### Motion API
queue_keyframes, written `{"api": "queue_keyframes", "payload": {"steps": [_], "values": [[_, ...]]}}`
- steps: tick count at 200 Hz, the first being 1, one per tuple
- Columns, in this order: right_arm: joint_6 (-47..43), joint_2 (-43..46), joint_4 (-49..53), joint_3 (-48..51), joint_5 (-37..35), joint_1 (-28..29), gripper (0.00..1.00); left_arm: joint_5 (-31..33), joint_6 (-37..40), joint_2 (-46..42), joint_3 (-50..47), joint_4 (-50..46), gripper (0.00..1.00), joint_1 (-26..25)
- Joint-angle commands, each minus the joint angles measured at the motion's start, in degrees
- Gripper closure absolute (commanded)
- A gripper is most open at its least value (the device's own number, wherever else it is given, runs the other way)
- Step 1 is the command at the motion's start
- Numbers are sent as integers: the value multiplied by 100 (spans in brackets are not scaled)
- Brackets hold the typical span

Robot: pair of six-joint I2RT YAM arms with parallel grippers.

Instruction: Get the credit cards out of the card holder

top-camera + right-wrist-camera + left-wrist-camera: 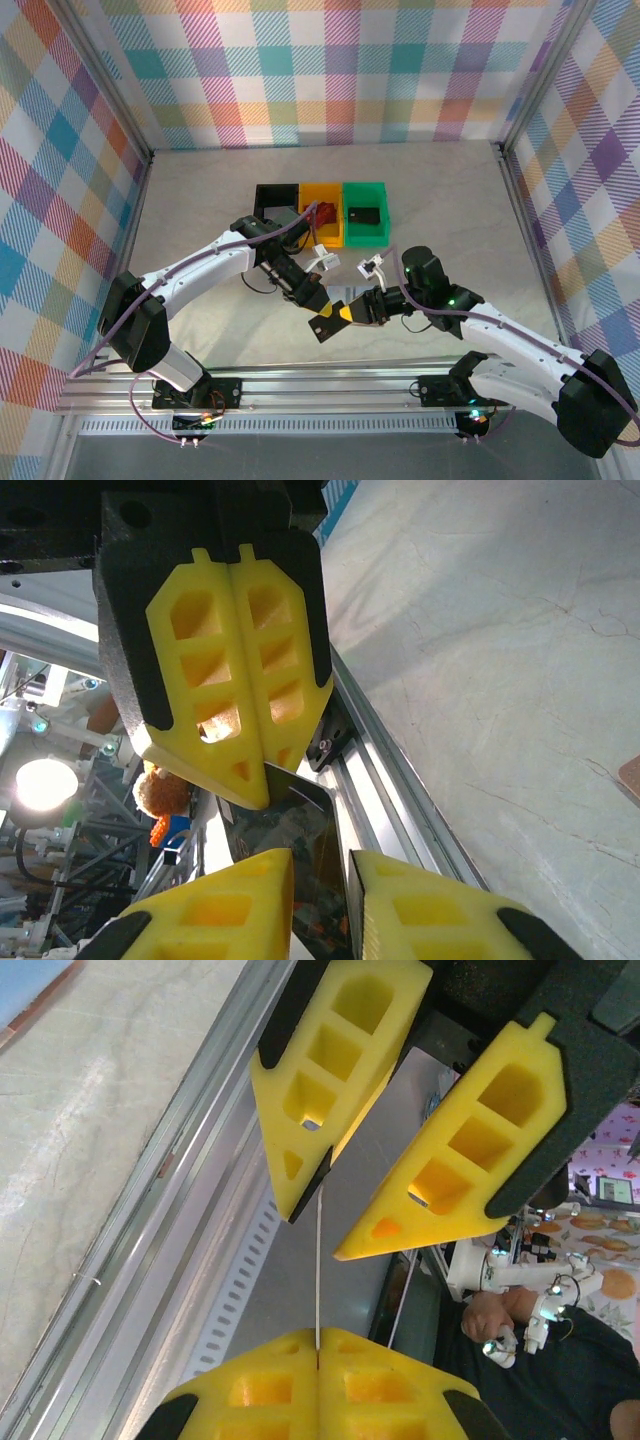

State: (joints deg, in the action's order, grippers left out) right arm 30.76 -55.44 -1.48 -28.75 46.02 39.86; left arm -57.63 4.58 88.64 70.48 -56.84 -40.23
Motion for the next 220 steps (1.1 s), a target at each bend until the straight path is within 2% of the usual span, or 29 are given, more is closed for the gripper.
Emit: {"api": "queue_keyframes", "payload": {"steps": [1,38,64,83,121,135,142,154,167,182,193,201,220], "values": [[-132,-55,-115,-8,178,92,81,-189,166,-118,140,68,100,59],[-134,-22,-99,-16,167,97,88,-205,206,-136,158,42,100,59],[-145,5,-47,-21,94,101,100,-122,210,-188,183,24,90,59],[-165,7,29,-42,-3,101,100,30,195,-271,243,7,83,64],[-268,252,282,-72,-445,99,100,866,-82,-730,324,194,69,192],[-281,376,398,-84,-676,100,100,1186,-195,-1010,297,327,67,320],[-281,419,475,-99,-824,101,100,1540,-300,-1168,282,420,67,378],[-288,476,662,-166,-1150,93,100,2120,-439,-1440,198,614,60,453],[-274,525,925,-295,-1599,82,100,3067,-605,-1696,105,831,59,467],[-260,536,1311,-547,-2194,64,100,3954,-808,-2028,-163,1203,42,516],[-223,488,1672,-829,-2732,32,100,4734,-973,-2244,-368,1496,38,516],[-205,407,1937,-1059,-3103,-18,100,5225,-1057,-2402,-529,1687,29,516],[-209,69,2513,-1645,-3620,-284,100,6276,-1261,-2777,-938,2098,24,516]]}}
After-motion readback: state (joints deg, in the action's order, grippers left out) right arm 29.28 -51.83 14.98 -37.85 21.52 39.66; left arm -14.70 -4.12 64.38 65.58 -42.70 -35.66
